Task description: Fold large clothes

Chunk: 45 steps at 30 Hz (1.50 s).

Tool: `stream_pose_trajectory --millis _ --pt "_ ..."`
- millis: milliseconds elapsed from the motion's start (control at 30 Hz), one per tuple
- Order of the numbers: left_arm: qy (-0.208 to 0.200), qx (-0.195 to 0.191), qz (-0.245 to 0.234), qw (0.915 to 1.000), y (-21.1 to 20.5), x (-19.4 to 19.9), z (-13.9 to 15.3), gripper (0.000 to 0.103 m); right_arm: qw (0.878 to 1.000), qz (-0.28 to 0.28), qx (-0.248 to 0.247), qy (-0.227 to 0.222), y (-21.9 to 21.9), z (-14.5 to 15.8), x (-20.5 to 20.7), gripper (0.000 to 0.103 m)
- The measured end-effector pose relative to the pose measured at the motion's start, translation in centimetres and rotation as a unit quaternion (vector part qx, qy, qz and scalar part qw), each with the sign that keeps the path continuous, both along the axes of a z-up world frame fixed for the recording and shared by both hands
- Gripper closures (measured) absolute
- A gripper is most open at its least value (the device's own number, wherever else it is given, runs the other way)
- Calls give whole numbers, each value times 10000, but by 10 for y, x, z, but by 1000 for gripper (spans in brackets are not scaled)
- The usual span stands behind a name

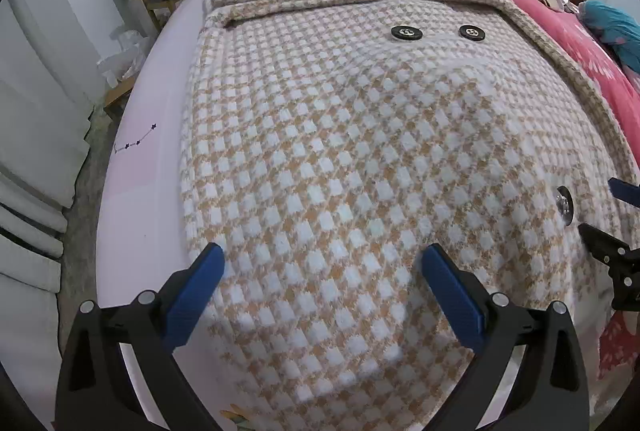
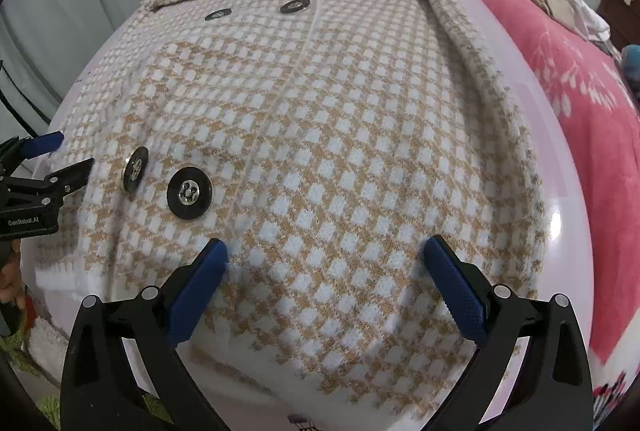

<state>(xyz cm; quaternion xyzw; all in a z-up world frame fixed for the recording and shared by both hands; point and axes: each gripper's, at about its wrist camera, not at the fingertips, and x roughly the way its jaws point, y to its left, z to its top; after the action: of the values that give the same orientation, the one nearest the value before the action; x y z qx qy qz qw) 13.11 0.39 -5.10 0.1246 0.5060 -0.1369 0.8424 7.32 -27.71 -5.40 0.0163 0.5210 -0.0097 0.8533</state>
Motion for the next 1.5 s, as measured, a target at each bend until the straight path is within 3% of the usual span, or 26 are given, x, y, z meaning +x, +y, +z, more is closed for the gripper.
stream_pose_trajectory --millis 400,1033,1500 --pt "82 18 29 10000 -1 3 -1 5 9999 -9 -78 -100 12 -2 -3 8" --pt "222 74 161 9996 -4 8 -2 5 9994 -25 -207 278 18 1 15 8" --pt "169 88 145 9997 -4 7 -2 5 9997 -69 -209 144 18 1 18 8"
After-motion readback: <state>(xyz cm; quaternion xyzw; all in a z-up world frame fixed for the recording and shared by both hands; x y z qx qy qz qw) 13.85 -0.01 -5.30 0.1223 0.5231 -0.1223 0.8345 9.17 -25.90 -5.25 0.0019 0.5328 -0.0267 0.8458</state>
